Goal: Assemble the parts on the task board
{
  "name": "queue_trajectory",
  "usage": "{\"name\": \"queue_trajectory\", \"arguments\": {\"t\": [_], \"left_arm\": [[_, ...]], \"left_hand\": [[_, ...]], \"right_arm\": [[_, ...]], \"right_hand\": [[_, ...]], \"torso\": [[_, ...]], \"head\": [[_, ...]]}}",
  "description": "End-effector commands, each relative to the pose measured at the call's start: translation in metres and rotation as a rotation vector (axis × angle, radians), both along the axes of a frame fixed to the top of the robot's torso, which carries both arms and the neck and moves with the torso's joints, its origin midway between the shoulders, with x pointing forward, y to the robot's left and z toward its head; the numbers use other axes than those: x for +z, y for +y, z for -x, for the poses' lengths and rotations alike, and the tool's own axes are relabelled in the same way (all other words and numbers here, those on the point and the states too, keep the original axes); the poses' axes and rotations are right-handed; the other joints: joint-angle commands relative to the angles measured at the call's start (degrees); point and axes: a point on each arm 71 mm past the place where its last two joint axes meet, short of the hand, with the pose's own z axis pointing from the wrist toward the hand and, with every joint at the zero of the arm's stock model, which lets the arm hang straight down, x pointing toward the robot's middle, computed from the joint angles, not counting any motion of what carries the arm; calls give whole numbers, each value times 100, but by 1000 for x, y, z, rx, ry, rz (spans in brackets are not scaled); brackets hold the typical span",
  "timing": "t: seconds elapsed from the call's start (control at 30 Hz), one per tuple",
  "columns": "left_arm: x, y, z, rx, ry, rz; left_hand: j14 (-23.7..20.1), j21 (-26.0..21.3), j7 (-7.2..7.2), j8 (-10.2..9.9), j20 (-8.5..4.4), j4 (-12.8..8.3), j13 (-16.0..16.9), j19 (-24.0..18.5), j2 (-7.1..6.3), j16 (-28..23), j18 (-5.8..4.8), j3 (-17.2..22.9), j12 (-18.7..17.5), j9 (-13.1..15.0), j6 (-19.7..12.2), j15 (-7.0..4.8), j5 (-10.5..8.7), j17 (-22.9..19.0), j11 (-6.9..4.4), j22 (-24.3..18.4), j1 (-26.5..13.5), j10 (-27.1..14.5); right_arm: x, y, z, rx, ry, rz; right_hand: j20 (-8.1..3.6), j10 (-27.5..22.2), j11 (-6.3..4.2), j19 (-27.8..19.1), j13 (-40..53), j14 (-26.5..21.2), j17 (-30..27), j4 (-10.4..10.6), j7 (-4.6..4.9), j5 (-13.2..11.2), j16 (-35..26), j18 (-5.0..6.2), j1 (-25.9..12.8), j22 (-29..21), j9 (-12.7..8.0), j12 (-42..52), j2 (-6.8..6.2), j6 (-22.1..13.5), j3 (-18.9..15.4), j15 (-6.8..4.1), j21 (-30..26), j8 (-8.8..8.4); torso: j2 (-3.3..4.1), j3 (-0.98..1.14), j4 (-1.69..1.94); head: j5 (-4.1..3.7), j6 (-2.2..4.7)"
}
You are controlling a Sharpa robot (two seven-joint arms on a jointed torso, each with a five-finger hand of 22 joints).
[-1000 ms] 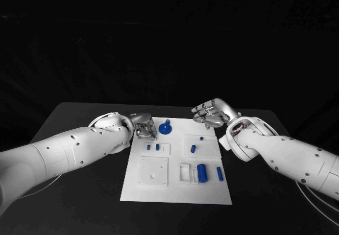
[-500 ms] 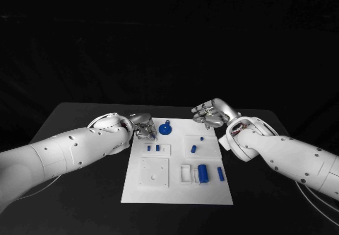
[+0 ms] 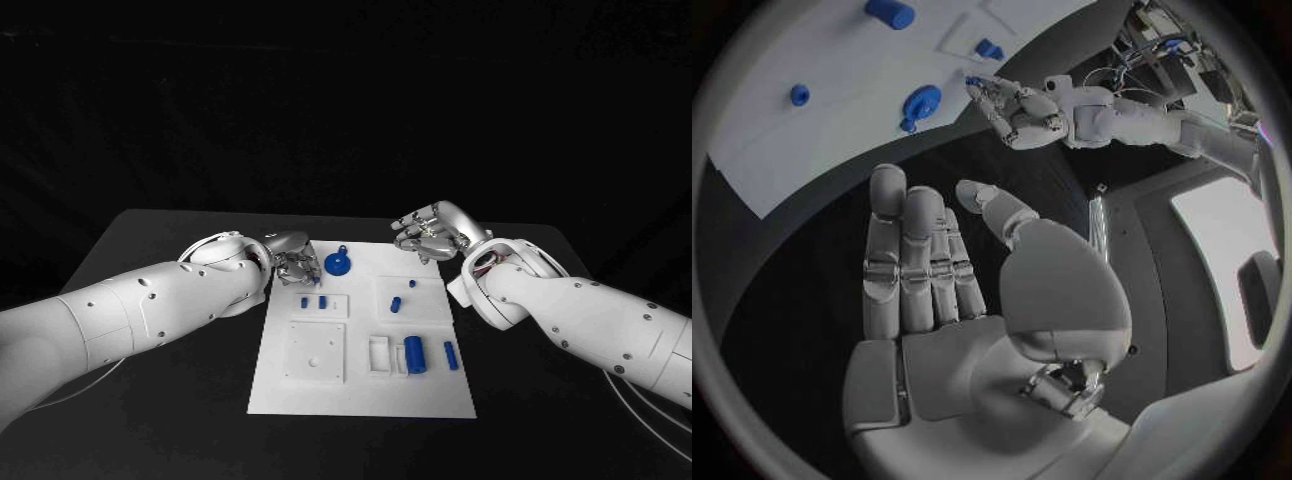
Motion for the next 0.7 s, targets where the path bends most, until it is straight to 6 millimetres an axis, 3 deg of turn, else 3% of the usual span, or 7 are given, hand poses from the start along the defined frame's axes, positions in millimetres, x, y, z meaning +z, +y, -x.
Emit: {"name": "queue_trajectory", "arguments": {"t": [0.03, 0.7], "left_arm": [[0, -3, 3, -8, 17, 24], [-3, -3, 5, -6, 45, 12]], "left_hand": [[27, 16, 16, 33, 1, 14, -13, -33, -24, -18, 41, -18, -39, 6, 31, -19, -29, 6, -2, 126, -46, 36], [30, 13, 16, 31, -2, 25, -13, -24, -18, -14, 40, -31, -39, 5, 30, -21, -31, 9, -3, 124, -38, 38]], "right_arm": [[0, 1, 0, 15, -1, 3], [0, 1, 0, 15, -2, 3]], "right_hand": [[54, -45, -2, 178, -8, -14, -6, 1, 38, 38, 19, 212, -2, 6, -2, -33, -41, 7, 4, 3, -22, -8], [54, -45, -2, 178, -8, -14, -6, 1, 38, 38, 19, 212, -2, 6, -2, -33, -41, 7, 4, 3, -22, -8]], "torso": [[-1, 1, 1], [1, 5, -2]], "head": [[3, -11], [-8, -12]]}}
